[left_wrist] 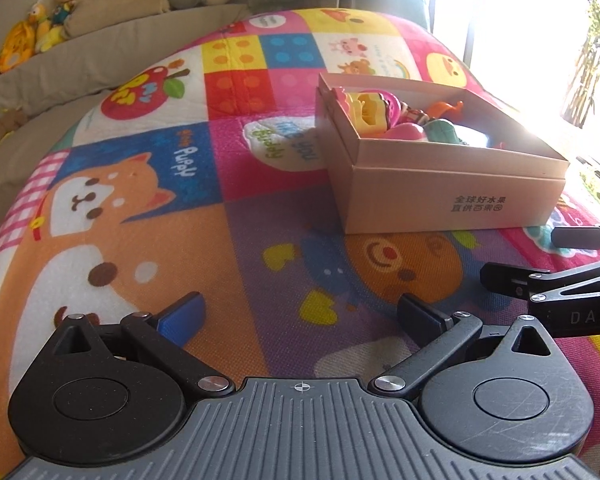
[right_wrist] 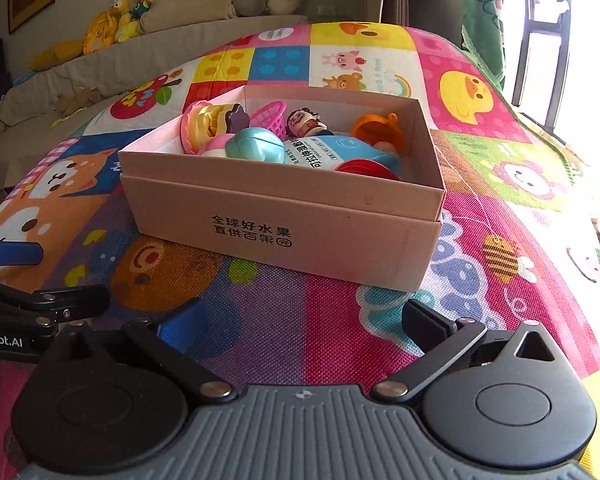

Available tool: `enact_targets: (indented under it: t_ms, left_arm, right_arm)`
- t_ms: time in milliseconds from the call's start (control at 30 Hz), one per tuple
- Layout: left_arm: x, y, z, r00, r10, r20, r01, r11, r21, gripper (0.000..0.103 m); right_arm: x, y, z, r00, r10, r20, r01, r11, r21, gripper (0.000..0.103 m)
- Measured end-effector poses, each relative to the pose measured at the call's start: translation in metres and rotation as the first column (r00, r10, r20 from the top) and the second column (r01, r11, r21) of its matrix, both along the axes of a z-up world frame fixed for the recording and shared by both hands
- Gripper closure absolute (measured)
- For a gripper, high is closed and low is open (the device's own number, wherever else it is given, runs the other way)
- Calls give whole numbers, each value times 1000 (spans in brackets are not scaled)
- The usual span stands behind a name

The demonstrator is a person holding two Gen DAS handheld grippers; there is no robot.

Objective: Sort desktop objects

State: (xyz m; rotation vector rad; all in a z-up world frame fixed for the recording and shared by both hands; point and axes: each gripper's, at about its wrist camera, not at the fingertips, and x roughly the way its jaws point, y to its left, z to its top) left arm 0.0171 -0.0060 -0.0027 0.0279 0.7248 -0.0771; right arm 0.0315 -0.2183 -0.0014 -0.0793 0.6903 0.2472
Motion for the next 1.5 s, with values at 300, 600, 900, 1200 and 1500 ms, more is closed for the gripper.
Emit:
enact_targets:
  t_ms: [300, 600, 900, 1200, 1500]
  left_arm:
    - [0, 1, 0, 1000, 1, 2, -1, 1000, -11, 0]
    - [0, 2, 0, 1000, 1, 3, -1, 1000, -17, 0]
    - [1, 2, 0, 1000, 1, 2, -1, 1000, -16, 0]
    - [0, 2, 0, 1000, 1, 2, -1, 1000, -17, 0]
    - [0, 2, 0, 1000, 1, 2, -1, 1000, -16, 0]
  right_arm:
    - [0, 0, 0, 1000, 0, 0, 0, 1000, 0, 0]
    - [1, 1, -1, 1000, 0, 0, 0, 1000, 0, 0]
    - [1, 0, 0, 1000, 0, 0, 0, 1000, 0, 0]
    - [1, 1, -1, 1000, 0, 0, 0, 1000, -1, 0]
    - [1, 0, -1, 1000, 0, 0, 0, 1000, -1, 0]
